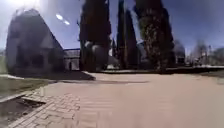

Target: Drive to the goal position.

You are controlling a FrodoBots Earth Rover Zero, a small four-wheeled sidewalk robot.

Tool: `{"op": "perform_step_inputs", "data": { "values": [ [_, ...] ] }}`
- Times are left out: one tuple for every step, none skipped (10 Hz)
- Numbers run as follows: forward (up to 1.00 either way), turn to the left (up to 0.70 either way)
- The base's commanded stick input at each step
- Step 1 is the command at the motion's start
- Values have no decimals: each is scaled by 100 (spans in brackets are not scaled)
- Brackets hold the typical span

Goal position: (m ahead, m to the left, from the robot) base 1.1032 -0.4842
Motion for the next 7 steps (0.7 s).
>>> {"op": "perform_step_inputs", "data": {
  "values": [
    [96, 0],
    [96, 0],
    [96, 0],
    [96, 0],
    [96, 0],
    [96, 0],
    [96, 0]
  ]
}}
